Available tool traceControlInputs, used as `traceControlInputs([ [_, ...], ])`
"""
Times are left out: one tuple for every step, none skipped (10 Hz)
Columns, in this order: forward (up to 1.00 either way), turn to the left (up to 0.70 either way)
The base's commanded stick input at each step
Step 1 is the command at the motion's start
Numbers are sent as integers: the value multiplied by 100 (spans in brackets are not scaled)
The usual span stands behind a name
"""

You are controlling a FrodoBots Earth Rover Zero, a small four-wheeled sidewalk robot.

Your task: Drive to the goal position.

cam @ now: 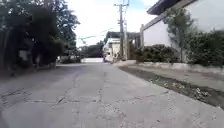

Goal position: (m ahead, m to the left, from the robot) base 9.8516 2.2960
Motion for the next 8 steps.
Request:
traceControlInputs([
  [70,0],
  [70,0],
  [70,0],
  [70,0],
  [70,0],
  [70,0],
  [70,0],
  [70,0],
])
